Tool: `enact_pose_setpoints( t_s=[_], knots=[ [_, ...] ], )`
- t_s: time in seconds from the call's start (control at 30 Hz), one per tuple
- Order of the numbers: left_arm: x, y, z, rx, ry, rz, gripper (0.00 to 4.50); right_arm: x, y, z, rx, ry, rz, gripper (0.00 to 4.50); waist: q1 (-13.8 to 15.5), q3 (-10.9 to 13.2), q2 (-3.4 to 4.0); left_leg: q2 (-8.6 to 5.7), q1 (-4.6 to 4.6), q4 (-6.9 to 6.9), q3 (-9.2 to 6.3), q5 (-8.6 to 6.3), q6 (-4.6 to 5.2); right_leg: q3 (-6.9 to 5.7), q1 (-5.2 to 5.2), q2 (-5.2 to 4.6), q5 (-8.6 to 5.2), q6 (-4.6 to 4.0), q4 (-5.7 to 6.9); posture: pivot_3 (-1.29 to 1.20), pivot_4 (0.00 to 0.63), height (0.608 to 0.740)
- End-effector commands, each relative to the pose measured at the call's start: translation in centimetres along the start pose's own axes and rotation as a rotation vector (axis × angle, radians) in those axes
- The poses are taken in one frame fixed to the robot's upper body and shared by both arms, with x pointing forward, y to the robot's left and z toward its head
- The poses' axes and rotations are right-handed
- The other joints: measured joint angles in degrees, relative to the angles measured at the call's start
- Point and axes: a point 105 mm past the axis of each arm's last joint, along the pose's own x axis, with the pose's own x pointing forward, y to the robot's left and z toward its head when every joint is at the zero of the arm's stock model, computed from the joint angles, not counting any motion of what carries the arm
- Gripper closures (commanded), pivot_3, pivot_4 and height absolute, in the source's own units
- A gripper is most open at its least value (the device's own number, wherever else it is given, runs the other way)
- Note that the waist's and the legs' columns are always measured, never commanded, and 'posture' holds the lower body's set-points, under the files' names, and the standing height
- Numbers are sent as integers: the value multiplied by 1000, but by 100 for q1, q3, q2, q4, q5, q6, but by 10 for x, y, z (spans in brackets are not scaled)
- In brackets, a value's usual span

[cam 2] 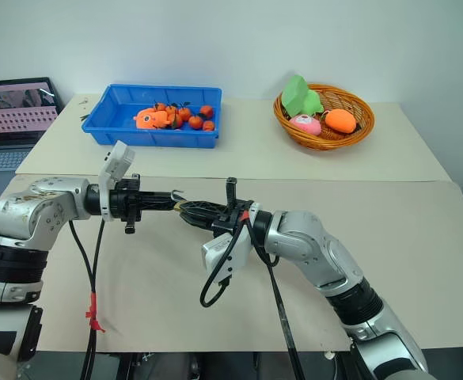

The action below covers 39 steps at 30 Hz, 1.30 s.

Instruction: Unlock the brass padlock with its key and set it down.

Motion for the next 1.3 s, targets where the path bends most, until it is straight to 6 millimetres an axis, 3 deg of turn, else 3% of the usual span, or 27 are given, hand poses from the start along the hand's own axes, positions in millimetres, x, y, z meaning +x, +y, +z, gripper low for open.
enact_pose_setpoints(
  t_s=[0.03,0.47,0.7,0.9,1.1,1.3],
  knots=[
    [-3,-2,16,63,-33,3,4467,-1,-9,4,-18,-17,-34,4330,0,0,0,0,0,0,0,0,0,0,0,0,0,0,0,0,150,740],
    [-18,8,0,99,25,72,4467,-14,-19,-17,-86,53,-69,4330,-2,0,0,0,0,0,1,0,0,0,-1,0,0,0,0,0,150,740],
    [-31,3,-2,184,66,71,4467,-21,39,-30,-90,43,59,4330,1,0,0,0,-2,0,5,0,0,0,-2,-2,0,-1,-2,0,150,740],
    [-24,-13,1,229,91,0,4467,-3,74,-15,25,-70,102,4330,-50,0,-1,2,-1,0,3,0,0,1,-2,0,-1,-1,-2,0,150,740],
    [-22,-34,3,224,101,-79,4467,8,83,-10,81,-130,118,4330,-107,1,-3,1,0,0,0,0,0,1,3,-1,1,1,-2,0,150,740],
    [-31,-42,-4,226,160,-106,4467,5,102,-18,243,-81,220,4330,-129,1,-3,2,3,0,-3,0,0,1,3,0,0,0,-1,0,150,740]
  ],
)
